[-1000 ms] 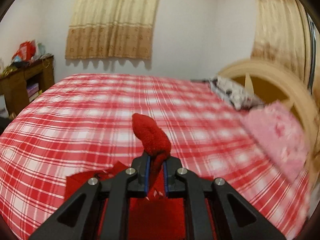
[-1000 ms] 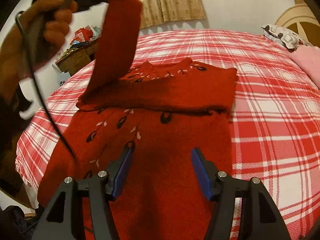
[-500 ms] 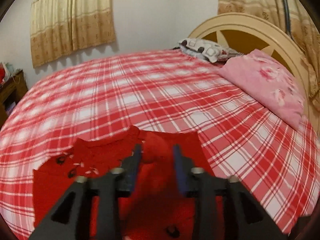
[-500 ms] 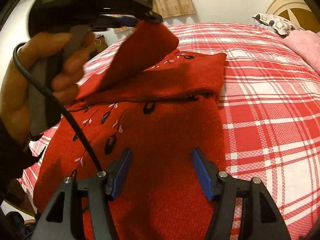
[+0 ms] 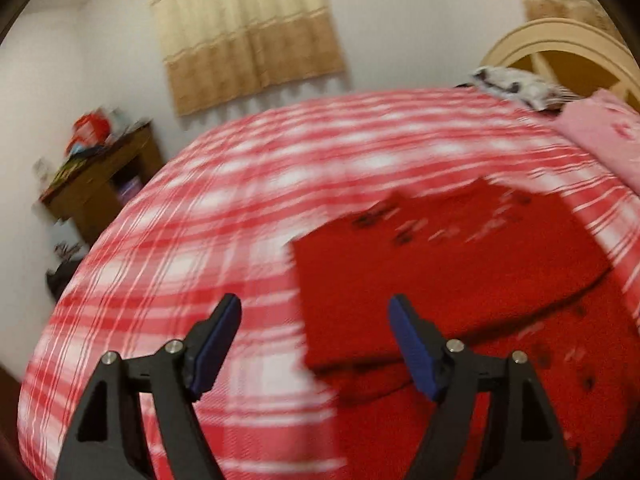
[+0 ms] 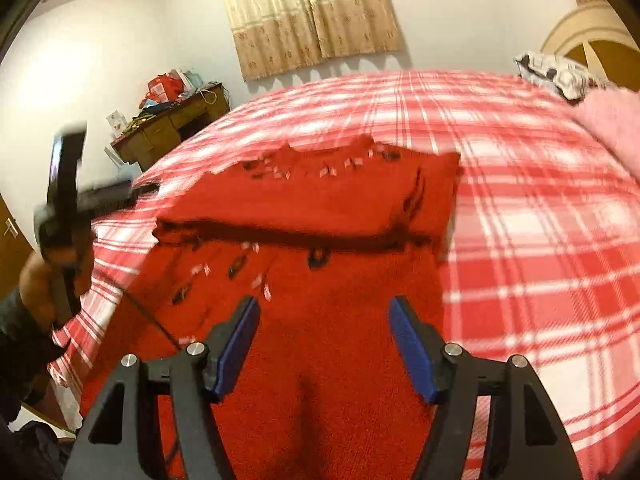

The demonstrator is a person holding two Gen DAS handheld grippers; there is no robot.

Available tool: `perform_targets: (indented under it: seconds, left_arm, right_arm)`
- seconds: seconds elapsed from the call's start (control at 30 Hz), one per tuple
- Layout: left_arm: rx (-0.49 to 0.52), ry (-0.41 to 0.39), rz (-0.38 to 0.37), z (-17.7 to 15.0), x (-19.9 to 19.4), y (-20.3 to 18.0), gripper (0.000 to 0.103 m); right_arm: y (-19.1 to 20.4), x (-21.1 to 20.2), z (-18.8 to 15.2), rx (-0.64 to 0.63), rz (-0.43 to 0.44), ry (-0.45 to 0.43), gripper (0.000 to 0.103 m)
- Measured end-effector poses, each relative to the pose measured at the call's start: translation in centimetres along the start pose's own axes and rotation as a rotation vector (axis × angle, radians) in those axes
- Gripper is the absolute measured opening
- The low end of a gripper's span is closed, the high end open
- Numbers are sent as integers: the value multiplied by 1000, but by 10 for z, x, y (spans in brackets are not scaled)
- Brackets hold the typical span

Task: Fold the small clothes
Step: 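Fold the held sleeve across the cardigan body with the left gripper, then open the left gripper and withdraw it from the folded sleeve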

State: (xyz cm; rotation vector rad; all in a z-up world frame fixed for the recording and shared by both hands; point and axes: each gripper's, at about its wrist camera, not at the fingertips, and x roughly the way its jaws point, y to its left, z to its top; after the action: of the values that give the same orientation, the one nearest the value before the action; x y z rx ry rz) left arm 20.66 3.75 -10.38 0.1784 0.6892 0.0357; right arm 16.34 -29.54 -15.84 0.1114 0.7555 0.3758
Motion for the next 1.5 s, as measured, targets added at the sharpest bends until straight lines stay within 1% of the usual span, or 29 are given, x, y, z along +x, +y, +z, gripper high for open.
perform_targets:
  seconds: [0.07, 0.13, 0.23, 0.33, 0.4, 0.43, 0.5, 0.53, 0.57, 0.6, 0.63, 0.67, 0.7, 0.73, 0.77, 0.83, 0.93, 0.97, 1.03, 1.1, 1.13, 1.2, 1.23, 1.27, 1.33, 1.37, 1.4, 1.47, 1.5]
  left_arm:
    - [-25, 43, -7, -14, 7, 12, 79]
    - [-47, 74, -26, -24, 13, 14, 79]
    - [-62, 92, -85, -29, 17, 8, 79]
    - [-48, 84, -94, -30, 19, -1, 79]
    - [-37, 93, -68, -30, 27, -3, 82]
    - [-37, 101, -39, -31, 32, -1, 82]
    - [-24, 134, 43, -32, 46, 2, 84]
    - [-39, 154, 54, -33, 52, 7, 89]
    - [-67, 159, 41, -36, 55, 12, 95]
    - [-86, 157, 39, -38, 56, 17, 97]
    - [-100, 152, 39, -40, 57, 20, 101]
    - [-104, 149, 32, -41, 57, 20, 101]
    - [-103, 147, 30, -42, 56, 20, 101]
    - [-106, 143, 29, -43, 55, 20, 101]
    - [-108, 143, 26, -44, 56, 21, 101]
    - [-120, 148, 19, -45, 56, 23, 103]
    - [-159, 165, -10, -45, 61, 30, 103]
    - [-165, 169, -17, -45, 62, 31, 103]
    - [-168, 170, -22, -45, 62, 30, 103]
    - [-160, 167, -20, -45, 61, 28, 103]
    - [-158, 166, -23, -46, 60, 28, 103]
    - [-165, 164, -46, -48, 51, 29, 103]
    - [-172, 160, -57, -50, 41, 30, 103]
    - [-176, 139, -65, -52, 27, 31, 103]
    - [-154, 73, -72, -53, 2, 30, 103]
    - [-137, 38, -44, -52, -9, 30, 103]
    - [-129, 16, -32, -49, -15, 31, 103]
    - [-124, -15, -25, -40, -17, 33, 103]
    - [-121, -17, -6, -34, -12, 33, 103]
  right_arm:
    - [-4, 2, 11, 19, -1, 9, 68]
    - [-12, 10, 21, 50, -7, 28, 68]
    - [-22, 22, 35, 97, -25, 53, 68]
    - [-28, 30, 47, 127, -25, 66, 68]
    - [-31, 36, 54, 130, -34, 77, 68]
    - [-31, 39, 57, 133, -40, 78, 67]
    - [-32, 48, 61, 133, -60, 97, 65]
    - [-33, 52, 62, 136, -69, 103, 61]
    - [-34, 61, 65, 137, -74, 113, 60]
    - [-34, 66, 65, 129, -73, 123, 60]
    - [-32, 74, 66, 118, -74, 142, 57]
    - [-32, 85, 66, 108, -82, 175, 44]
    - [-32, 91, 65, 109, -95, 188, 36]
    - [-33, 93, 65, 111, -107, 189, 18]
    - [-35, 93, 66, 114, -114, 186, 17]
    - [-35, 81, 68, 113, -115, 147, 15]
    - [-31, 59, 68, 76, -154, 95, 15]
    - [-31, 56, 67, 67, -172, 93, 14]
    - [-35, 60, 62, 57, -221, 124, 14]
    - [-40, 72, 57, 59, -198, 176, 15]
    - [-40, 77, 54, 42, -211, 182, 15]
    - [-39, 74, 55, 37, -229, 155, 23]
    - [-37, 71, 57, 32, -240, 148, 36]
    - [-34, 65, 59, 20, -263, 130, 52]
    - [-25, 50, 64, -15, -300, 73, 53]
    - [-20, 45, 66, -30, -301, 53, 53]
    - [-14, 40, 69, -51, -290, 26, 53]
    - [-1, 39, 73, -79, -224, 0, 53]
    - [6, 44, 75, -96, -169, 3, 54]
